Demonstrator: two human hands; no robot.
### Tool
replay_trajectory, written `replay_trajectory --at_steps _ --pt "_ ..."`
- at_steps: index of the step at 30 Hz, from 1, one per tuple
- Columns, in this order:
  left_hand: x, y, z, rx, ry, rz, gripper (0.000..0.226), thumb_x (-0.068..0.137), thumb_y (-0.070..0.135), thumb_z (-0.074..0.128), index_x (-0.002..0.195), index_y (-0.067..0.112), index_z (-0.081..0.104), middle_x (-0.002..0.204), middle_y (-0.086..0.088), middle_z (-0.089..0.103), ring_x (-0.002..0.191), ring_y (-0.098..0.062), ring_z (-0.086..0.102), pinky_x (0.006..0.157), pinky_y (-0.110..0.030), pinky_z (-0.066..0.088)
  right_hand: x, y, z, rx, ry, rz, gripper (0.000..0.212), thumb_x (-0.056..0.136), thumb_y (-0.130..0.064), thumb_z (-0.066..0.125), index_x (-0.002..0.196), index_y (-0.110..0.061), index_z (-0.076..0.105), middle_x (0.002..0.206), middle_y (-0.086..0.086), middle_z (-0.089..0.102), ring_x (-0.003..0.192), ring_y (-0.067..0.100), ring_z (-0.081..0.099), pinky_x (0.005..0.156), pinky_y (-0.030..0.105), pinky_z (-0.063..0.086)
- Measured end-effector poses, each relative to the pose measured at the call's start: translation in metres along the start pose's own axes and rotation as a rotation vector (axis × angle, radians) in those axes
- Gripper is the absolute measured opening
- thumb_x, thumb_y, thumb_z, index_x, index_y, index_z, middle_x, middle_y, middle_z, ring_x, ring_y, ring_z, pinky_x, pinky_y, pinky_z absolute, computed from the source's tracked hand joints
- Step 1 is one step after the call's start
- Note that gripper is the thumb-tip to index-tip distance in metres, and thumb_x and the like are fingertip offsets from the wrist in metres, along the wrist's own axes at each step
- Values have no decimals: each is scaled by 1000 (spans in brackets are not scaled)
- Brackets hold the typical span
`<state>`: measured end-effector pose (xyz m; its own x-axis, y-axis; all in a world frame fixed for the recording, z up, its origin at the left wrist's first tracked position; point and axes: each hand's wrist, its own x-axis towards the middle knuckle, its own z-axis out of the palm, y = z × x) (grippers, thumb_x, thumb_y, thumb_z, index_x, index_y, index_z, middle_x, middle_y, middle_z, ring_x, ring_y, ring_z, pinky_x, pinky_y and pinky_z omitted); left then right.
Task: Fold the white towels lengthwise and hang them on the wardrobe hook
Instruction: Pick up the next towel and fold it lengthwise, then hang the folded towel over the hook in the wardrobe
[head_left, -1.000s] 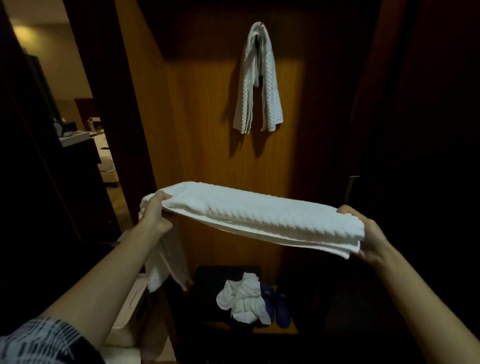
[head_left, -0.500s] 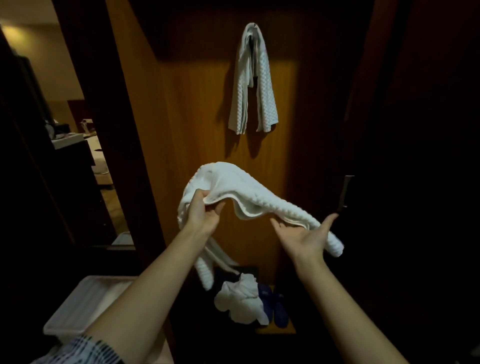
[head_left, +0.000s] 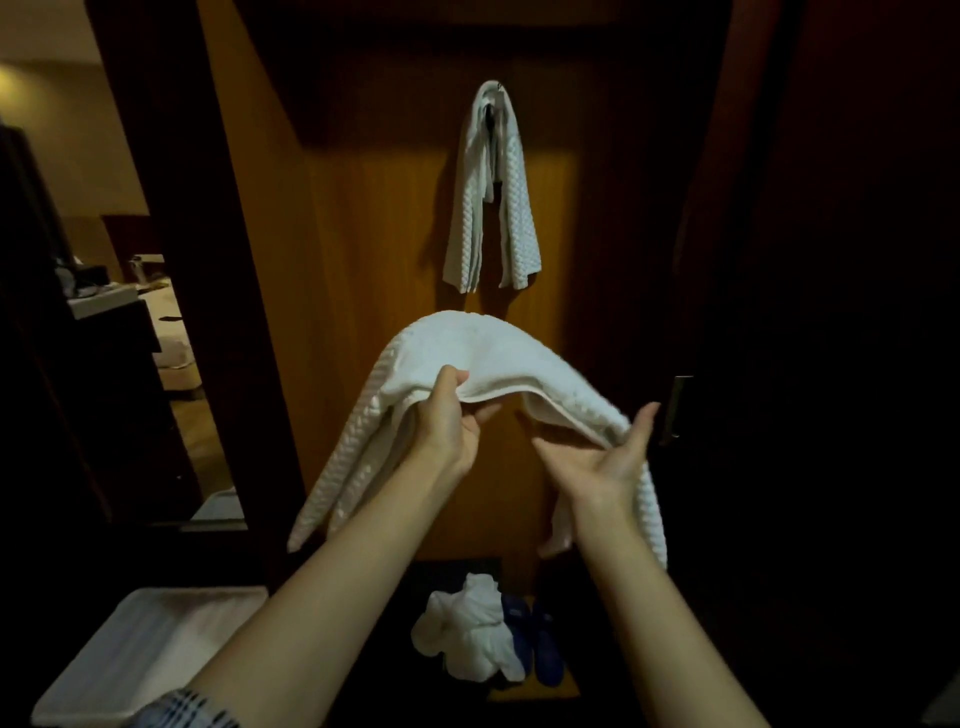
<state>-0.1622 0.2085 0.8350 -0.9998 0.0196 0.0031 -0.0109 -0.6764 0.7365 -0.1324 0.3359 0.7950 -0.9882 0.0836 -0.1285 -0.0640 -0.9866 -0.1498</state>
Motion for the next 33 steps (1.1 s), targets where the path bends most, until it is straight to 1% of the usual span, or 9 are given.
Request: replay_trajectory --at_steps 3,7,10,13,17,21,25,30,33 --pt "4 6 4 198 -39 79 24 88 3 52 99 23 55 99 5 62 91 -14 60 53 -29 54 3 8 17 25 37 8 78 78 -49 68 135 -2 43 131 26 51 121 38 50 104 45 37" --pt "9 20 -7 269 9 85 14 84 29 67 94 29 57 99 11 63 100 -14 58 72 -35 49 16 -5 38 -125 182 0 32 92 -23 57 119 -5 55 126 12 59 119 28 53 99 38 38" --pt "17 32 -14 143 126 5 42 80 48 66 112 25 54 111 0 63 107 -21 57 93 -43 47 17 -13 61 -209 175 29 38 90 -13 57 126 -3 48 129 17 55 116 32 53 94 42 40" --pt "26 48 -18 80 225 -34 48 81 57 59 116 24 54 120 -6 58 119 -26 50 106 -48 36 16 -24 87 -393 217 68 27 90 -7 56 116 1 52 124 12 56 122 31 51 101 42 38" --pt "41 68 -13 140 301 -19 52 84 48 60 126 18 53 130 -9 53 122 -26 47 108 -46 34 19 -44 119 -561 308 47 25 90 -2 57 115 -1 57 123 13 61 111 28 61 98 42 46" --pt "57 88 13 271 271 46 28 87 36 53 108 18 55 129 -12 53 112 -24 47 92 -37 37 25 -56 155 -596 296 -29 30 93 -10 56 121 -2 58 120 14 63 108 27 63 97 38 48" --pt "80 115 42 382 260 95 32 88 35 51 113 15 48 138 -14 44 123 -31 40 90 -36 33 38 -57 189 -601 241 -126 17 97 -15 50 101 -2 60 122 12 61 113 27 61 95 37 47" --pt "115 148 69 327 223 117 56 88 49 51 130 13 49 138 -13 48 128 -29 40 109 -46 28 64 -60 228 -604 163 -210 35 100 -20 45 131 -4 48 129 15 57 116 30 58 101 39 45" --pt "136 163 86 272 208 86 53 88 49 51 126 13 53 128 -14 56 118 -29 49 97 -47 38 81 -66 251 -600 112 -228 36 100 -21 43 131 -3 46 129 19 56 116 33 58 99 42 46"
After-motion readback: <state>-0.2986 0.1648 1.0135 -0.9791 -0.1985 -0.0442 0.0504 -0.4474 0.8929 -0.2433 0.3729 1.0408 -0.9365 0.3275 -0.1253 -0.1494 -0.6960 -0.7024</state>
